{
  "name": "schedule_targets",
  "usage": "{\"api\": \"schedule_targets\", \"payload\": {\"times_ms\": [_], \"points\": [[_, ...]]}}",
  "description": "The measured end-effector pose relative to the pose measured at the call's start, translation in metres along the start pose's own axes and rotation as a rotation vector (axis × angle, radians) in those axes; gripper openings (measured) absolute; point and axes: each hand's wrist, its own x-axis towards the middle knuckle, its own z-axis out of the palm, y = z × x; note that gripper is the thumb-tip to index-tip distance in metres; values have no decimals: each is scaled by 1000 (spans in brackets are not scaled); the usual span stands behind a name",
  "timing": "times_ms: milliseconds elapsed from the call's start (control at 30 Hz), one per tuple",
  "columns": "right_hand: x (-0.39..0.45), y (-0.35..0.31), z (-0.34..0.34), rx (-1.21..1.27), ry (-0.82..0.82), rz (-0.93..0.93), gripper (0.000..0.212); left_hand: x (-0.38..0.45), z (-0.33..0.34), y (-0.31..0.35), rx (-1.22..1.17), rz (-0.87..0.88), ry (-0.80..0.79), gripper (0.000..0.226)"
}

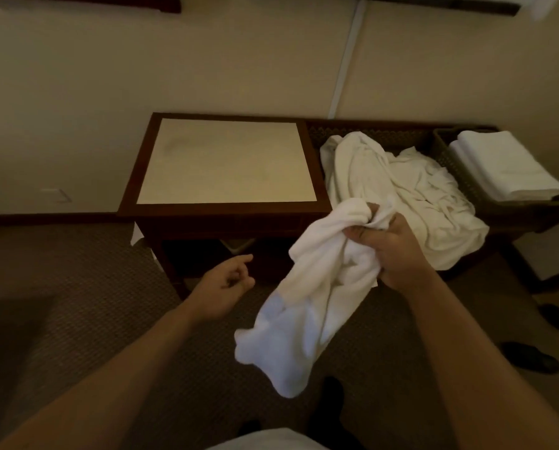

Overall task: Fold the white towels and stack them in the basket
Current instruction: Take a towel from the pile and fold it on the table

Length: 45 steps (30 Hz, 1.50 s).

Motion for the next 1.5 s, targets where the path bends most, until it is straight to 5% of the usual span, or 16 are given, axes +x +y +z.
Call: {"api": "schedule_targets", "payload": {"times_ms": [100,200,300,467,533,600,667,767,967,1133,1233,1300,1367,1433,1500], "points": [[-3,4,8,-189,-175,38,18,0,12,48,-183,129,-146,55],[-6,12,25,-282,-209,39,17,8,29,69,-180,203,-216,41],[-7,8,21,-203,-157,30,18,8,29,51,-156,100,-217,31],[-10,-12,1,132,128,17,10,-7,30,-5,173,-67,-416,29],[-9,-21,-8,257,294,32,12,-12,29,-25,245,-115,-337,16],[-8,-24,-14,240,403,44,16,-12,25,-31,171,-130,-86,13],[-12,-20,-12,155,327,49,20,-6,24,-18,79,-60,69,7],[-17,-9,4,22,67,61,25,9,40,17,-58,34,-80,51],[-18,-17,16,149,-54,50,20,21,56,26,-11,106,-177,55],[-13,-19,-17,432,275,69,32,7,39,-5,247,1,-333,35],[-5,4,-35,-59,531,164,42,-2,22,-19,359,-43,-160,41],[-8,19,-32,-483,406,262,86,-2,18,-7,370,40,-56,49],[-13,37,-9,-613,-3,217,111,0,24,26,350,182,-94,44],[-16,55,19,-631,-363,146,100,2,32,64,387,338,-195,33],[-15,68,31,-624,-423,70,59,5,30,87,450,385,-313,28]]}}
